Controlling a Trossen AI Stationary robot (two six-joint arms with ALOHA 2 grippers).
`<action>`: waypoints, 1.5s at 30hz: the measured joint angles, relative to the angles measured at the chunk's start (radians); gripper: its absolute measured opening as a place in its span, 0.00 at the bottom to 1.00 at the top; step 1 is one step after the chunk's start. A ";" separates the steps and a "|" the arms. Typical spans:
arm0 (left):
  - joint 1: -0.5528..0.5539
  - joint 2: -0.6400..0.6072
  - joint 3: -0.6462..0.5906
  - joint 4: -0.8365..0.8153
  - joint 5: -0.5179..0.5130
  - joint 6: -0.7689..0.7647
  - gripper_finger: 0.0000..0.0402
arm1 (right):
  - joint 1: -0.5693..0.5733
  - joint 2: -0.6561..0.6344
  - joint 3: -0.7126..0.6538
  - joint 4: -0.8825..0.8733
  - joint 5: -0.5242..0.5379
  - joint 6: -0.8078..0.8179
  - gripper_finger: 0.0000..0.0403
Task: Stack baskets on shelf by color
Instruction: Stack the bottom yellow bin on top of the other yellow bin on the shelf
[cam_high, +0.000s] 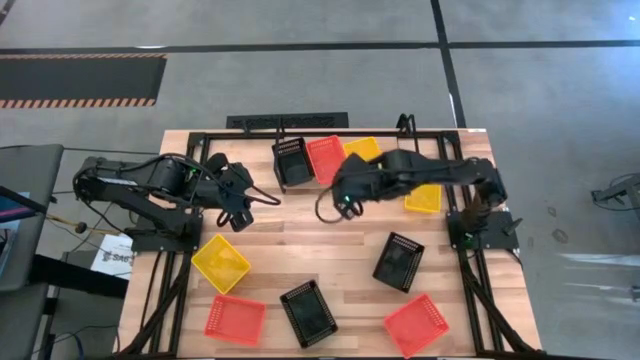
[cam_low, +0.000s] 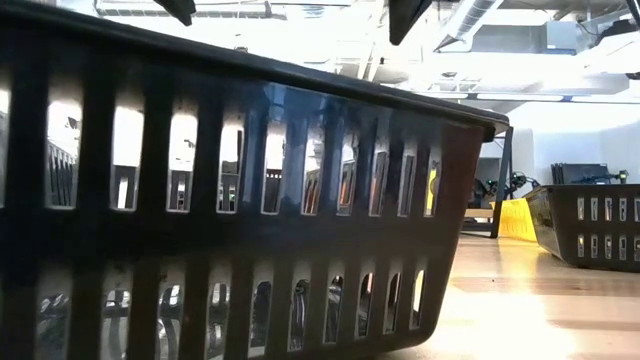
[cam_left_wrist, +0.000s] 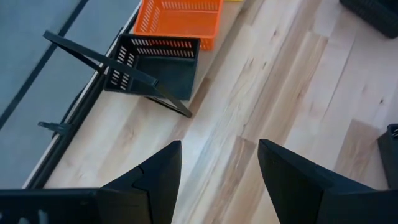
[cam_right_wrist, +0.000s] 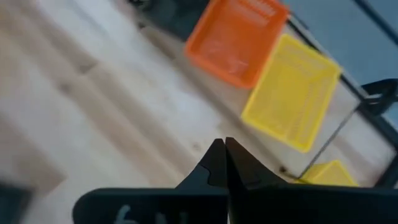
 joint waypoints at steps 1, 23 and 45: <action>0.000 0.000 0.000 0.000 0.000 0.001 0.50 | 0.022 -0.006 0.000 0.000 -0.009 0.008 0.00; -0.200 0.058 0.000 -0.034 0.095 -0.231 0.50 | 0.445 0.094 -0.001 0.001 -0.060 0.321 0.00; -0.304 0.443 -0.001 -0.204 0.191 -0.039 0.47 | 0.466 0.093 0.000 0.002 0.026 0.181 0.01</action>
